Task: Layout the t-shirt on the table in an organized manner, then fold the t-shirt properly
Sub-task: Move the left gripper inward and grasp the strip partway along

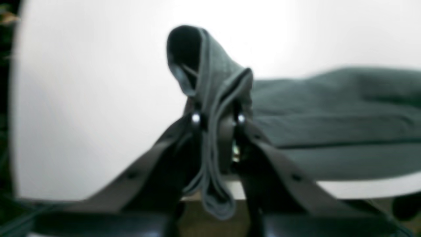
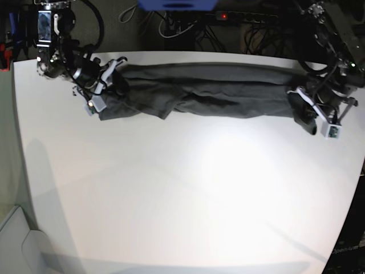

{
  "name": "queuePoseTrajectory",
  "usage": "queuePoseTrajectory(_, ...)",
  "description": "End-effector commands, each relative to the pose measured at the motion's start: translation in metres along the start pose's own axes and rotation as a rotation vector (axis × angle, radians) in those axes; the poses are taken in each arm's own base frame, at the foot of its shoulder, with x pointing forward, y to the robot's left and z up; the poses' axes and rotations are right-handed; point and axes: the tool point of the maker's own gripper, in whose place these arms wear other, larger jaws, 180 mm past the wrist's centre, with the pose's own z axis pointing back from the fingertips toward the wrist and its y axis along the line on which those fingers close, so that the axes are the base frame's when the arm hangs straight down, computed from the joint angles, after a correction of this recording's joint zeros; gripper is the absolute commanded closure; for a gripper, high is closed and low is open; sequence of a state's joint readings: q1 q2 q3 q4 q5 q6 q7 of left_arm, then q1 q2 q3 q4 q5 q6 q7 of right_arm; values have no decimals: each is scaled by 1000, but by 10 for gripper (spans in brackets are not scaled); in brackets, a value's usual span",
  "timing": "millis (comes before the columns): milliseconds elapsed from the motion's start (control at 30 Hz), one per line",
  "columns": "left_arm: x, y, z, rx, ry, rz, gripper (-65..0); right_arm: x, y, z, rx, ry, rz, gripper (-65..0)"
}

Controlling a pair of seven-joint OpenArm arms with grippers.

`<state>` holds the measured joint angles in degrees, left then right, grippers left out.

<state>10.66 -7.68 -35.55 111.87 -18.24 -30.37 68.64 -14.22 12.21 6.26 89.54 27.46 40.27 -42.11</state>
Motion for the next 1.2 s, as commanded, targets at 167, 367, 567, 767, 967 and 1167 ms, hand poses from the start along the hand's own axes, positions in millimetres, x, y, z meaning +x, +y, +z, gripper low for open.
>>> queuePoseTrajectory(167,-6,-42,-6,-92,-9,32,-5,-10,-6,3,-27,57,20,-48)
queuePoseTrajectory(367,-13,-82,-12,-148,1,210,-5,-10,-6,2,-26,59,21,-48)
queuePoseTrajectory(567,-3,-105,-8,-169,-34,356,-5,-11,-6,3,-26,63,21,-48)
queuePoseTrajectory(767,7,-114,-10,-188,-46,377,-5,-14,-8,5,-30,71,27,-48)
queuePoseTrajectory(967,23,-148,-13,-244,-73,407,-5,-14,-9,5,-31,72,28,-48)
queuePoseTrajectory(1167,32,-194,-12,-325,-45,453,-5,-12,-9,5,-30,70,31,-48)
